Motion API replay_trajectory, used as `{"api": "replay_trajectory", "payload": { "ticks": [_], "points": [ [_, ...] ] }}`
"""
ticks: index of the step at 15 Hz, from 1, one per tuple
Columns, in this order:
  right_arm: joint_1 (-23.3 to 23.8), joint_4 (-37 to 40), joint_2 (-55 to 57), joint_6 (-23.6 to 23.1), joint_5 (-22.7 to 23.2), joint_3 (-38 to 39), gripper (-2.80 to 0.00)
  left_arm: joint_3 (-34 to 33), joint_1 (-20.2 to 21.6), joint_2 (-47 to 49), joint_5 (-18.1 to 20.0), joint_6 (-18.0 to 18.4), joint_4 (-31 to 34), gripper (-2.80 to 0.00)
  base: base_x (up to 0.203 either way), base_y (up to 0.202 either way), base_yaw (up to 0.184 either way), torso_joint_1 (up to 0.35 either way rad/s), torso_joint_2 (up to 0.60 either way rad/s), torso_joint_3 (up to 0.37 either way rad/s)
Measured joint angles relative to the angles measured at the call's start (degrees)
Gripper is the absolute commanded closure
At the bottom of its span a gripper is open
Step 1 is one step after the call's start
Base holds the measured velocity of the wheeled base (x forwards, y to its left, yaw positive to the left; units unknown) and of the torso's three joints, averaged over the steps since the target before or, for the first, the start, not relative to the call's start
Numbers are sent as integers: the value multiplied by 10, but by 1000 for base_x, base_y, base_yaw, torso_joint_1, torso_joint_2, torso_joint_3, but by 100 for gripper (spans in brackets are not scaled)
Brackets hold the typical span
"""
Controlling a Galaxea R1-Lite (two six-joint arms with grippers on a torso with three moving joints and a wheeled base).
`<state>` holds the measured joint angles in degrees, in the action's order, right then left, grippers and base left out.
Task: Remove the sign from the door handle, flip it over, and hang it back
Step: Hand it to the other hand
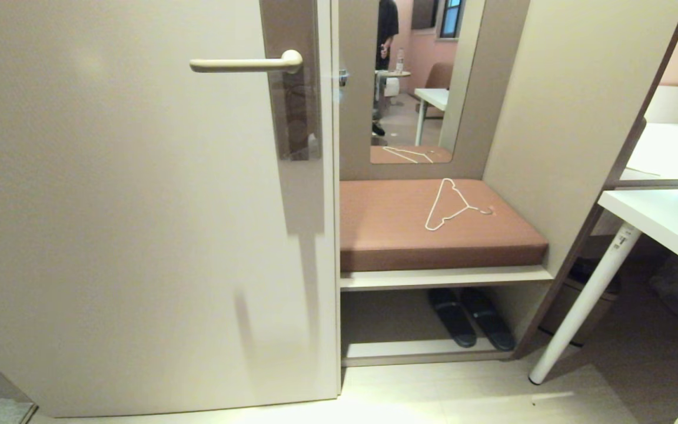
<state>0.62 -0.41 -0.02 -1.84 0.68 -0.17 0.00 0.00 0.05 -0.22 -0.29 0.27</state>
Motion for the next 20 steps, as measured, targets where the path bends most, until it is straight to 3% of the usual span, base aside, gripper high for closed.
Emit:
{"api": "replay_trajectory", "payload": {
  "ticks": [6,13,16,20],
  "points": [
    [-1,-22,121,8,38,-74,0,0,0,0,0,0,0,0,0,0,0,0,0,0],
    [0,-217,462,26,54,-220,0,0,0,0,0,0,0,0,0,0,0,0,0,0],
    [0,-253,574,26,101,-305,0,0,0,0,0,0,0,0,0,0,0,0,0,0],
    [0,-302,687,23,207,-388,0,0,0,0,0,0,0,0,0,0,0,0,0,0]
  ]
}}
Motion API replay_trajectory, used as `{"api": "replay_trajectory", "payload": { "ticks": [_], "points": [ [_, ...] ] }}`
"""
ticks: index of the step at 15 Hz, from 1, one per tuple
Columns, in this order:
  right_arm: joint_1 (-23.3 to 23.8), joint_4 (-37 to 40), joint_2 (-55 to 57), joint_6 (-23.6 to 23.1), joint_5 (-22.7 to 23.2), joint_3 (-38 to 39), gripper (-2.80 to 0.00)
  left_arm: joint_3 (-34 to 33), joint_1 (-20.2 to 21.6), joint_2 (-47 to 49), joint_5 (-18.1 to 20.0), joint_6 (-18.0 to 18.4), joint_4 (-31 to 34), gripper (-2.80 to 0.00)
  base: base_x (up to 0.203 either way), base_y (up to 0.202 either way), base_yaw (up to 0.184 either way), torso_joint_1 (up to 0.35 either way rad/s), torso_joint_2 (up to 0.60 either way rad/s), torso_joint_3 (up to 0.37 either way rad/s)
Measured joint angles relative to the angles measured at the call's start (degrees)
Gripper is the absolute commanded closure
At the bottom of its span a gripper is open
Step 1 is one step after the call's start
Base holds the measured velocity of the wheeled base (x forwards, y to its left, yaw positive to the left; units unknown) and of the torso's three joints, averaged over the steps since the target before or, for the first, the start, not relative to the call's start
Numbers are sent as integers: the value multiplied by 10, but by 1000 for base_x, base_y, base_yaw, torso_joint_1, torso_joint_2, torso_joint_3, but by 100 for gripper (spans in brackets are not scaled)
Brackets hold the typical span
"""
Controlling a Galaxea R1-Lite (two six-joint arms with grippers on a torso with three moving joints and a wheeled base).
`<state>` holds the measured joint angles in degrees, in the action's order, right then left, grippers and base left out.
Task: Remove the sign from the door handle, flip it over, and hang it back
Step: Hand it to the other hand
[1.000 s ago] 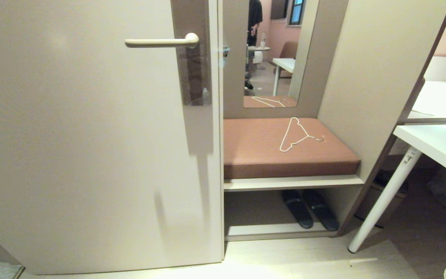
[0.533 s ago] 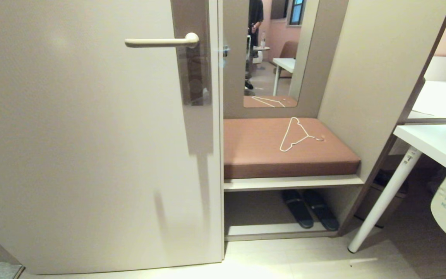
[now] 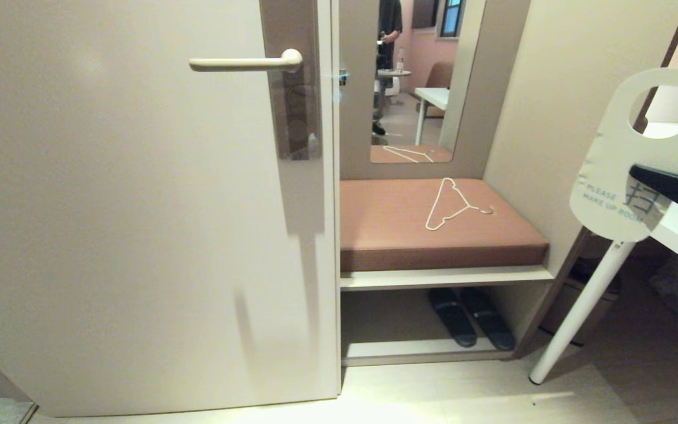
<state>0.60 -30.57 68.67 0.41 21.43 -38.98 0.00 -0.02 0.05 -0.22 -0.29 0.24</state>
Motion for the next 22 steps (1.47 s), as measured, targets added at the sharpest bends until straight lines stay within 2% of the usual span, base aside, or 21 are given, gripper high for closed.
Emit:
{"api": "replay_trajectory", "payload": {
  "ticks": [4,8,12,17,22],
  "points": [
    [-19,-34,95,7,127,-95,0,0,0,0,0,0,0,0,0,0,0,0,0,0],
    [-91,-34,135,32,166,-129,0,0,0,0,0,0,0,0,0,0,0,0,0,0],
    [-166,-31,182,37,176,-208,0,0,0,0,0,0,0,0,0,0,0,0,0,0],
    [-255,-29,231,37,172,-241,0,0,0,0,0,0,0,0,0,0,0,0,0,0],
    [-283,-29,250,35,167,-242,0,0,0,0,0,0,0,0,0,0,0,0,0,0]
  ]
}}
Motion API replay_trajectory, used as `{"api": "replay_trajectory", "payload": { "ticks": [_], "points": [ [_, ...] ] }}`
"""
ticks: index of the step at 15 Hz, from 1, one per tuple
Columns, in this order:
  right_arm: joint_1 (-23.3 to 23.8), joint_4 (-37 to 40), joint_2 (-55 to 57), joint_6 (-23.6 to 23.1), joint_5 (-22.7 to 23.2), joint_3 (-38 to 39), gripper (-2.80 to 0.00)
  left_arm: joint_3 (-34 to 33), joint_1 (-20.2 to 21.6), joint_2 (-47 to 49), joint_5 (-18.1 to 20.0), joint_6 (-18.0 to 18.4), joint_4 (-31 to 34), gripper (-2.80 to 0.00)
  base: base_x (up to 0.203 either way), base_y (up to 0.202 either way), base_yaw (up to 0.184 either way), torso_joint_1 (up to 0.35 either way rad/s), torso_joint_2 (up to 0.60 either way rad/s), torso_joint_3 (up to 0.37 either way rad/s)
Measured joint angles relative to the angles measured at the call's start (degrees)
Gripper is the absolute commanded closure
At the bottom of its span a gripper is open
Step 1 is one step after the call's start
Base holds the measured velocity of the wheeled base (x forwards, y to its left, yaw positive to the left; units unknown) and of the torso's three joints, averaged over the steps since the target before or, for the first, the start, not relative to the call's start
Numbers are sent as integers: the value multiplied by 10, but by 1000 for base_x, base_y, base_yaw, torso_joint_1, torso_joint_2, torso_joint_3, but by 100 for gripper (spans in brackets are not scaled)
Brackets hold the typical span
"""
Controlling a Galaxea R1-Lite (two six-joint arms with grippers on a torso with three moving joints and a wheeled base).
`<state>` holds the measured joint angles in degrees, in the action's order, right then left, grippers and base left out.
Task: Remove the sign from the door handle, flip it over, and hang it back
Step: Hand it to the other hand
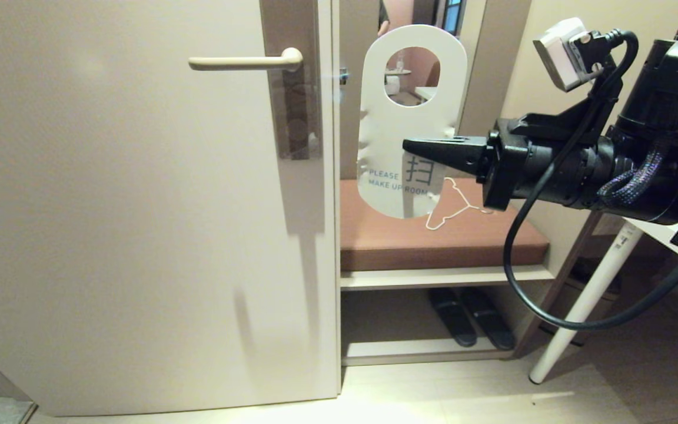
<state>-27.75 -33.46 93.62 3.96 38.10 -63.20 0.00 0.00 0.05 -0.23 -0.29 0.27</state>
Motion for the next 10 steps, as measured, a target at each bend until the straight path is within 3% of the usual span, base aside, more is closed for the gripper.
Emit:
{"api": "replay_trajectory", "payload": {
  "ticks": [4,10],
  "points": [
    [-10,0,3,0,0,0,0,0,0,0,0,1,0,0,0,0,0,0,0,0],
    [-70,-1,26,0,0,-5,0,0,0,0,2,5,0,0,0,0,0,0,0,0]
  ]
}}
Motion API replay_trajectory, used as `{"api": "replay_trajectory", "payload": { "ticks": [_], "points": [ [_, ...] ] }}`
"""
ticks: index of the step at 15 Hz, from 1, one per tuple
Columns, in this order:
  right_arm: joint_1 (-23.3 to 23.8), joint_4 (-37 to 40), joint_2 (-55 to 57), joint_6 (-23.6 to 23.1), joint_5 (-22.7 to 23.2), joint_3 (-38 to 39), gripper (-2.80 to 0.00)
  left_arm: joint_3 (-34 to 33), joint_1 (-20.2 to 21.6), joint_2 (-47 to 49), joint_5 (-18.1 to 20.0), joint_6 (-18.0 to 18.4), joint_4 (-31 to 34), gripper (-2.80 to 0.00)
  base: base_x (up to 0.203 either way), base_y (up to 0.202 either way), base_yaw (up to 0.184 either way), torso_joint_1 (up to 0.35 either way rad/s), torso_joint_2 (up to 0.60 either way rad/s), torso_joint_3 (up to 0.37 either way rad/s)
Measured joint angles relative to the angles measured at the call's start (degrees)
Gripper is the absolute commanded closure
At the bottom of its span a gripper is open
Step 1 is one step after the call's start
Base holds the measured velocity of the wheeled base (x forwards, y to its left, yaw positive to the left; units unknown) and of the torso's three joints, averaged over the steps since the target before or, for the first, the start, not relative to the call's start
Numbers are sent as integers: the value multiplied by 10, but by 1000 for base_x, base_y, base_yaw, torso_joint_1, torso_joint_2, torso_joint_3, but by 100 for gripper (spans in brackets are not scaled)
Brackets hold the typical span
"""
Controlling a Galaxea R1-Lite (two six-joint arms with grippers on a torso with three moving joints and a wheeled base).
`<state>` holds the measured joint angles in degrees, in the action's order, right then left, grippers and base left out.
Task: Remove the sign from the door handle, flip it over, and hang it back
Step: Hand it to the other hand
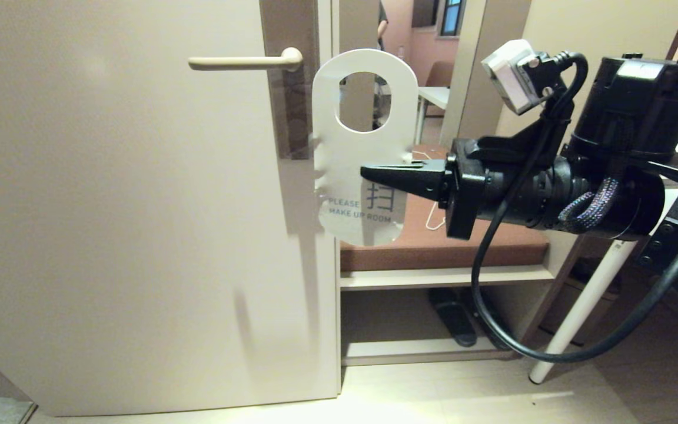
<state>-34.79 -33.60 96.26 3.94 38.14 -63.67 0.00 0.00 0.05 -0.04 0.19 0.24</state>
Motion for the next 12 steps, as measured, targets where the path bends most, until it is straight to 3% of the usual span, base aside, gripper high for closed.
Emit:
{"api": "replay_trajectory", "payload": {
  "ticks": [7,12],
  "points": [
    [-27,0,21,-1,-1,-11,0,6,0,0,10,21,-2,0,0,0,0,0,0,0],
    [-26,-2,23,-2,0,-8,0,69,-2,54,39,11,-2,0,0,0,0,0,0,0]
  ]
}}
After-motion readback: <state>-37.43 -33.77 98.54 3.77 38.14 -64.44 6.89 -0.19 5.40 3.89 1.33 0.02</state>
